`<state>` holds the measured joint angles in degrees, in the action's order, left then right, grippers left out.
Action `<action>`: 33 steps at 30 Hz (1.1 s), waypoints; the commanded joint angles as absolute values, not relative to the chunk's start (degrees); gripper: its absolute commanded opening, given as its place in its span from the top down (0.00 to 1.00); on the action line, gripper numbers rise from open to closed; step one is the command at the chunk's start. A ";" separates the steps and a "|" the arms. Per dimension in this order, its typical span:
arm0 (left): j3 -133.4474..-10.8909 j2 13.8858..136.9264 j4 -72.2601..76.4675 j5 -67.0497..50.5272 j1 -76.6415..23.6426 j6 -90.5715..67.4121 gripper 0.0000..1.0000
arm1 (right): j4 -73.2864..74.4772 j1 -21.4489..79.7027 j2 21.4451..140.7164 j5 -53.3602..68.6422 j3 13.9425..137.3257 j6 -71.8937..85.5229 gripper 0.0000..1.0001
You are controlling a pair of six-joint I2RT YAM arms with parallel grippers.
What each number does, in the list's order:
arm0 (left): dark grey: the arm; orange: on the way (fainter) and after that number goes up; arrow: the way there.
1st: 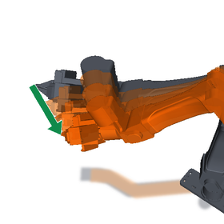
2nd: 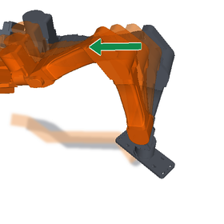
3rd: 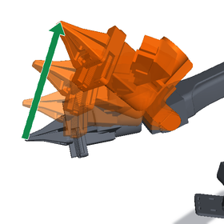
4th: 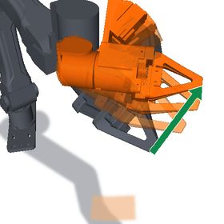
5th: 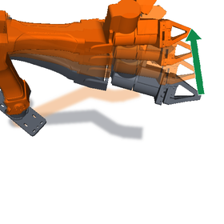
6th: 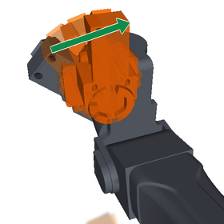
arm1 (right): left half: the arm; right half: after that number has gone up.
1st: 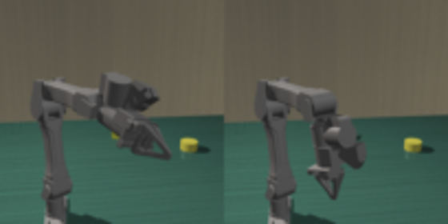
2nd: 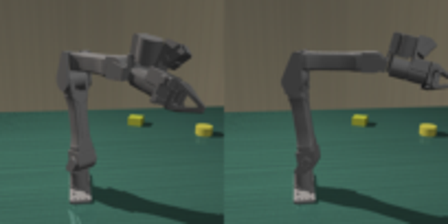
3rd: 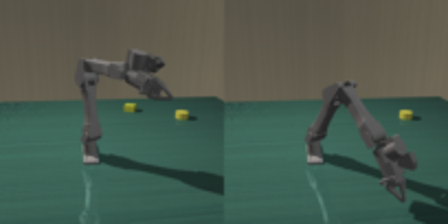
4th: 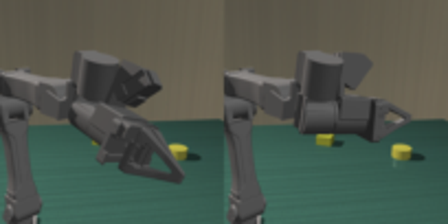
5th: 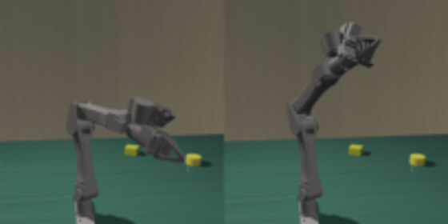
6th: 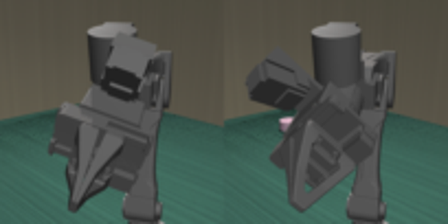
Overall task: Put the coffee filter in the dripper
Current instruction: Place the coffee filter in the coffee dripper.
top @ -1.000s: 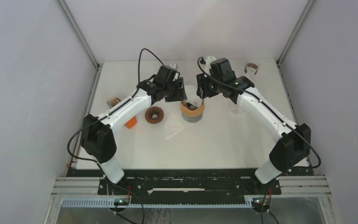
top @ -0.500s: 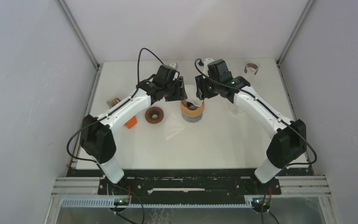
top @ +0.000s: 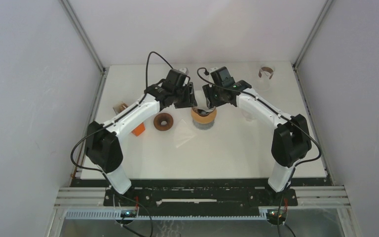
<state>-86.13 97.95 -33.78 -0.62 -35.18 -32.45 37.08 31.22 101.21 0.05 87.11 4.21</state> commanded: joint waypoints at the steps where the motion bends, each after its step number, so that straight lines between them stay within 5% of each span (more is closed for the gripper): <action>1: -85.78 96.59 -34.07 -1.14 -34.96 -30.82 0.52 | 37.10 31.48 102.29 -3.92 90.34 3.54 0.44; 15: -86.81 96.23 -36.78 -0.02 -34.89 -29.47 0.65 | 39.03 32.49 102.47 -5.65 92.11 2.47 0.44; 24: -87.24 95.57 -32.94 -2.81 -34.90 -32.45 0.44 | 38.80 33.22 102.79 -2.78 92.10 3.36 0.44; 33: -87.38 96.96 -29.74 -3.17 -34.54 -35.98 0.42 | 36.47 32.44 99.37 -0.09 89.16 6.02 0.44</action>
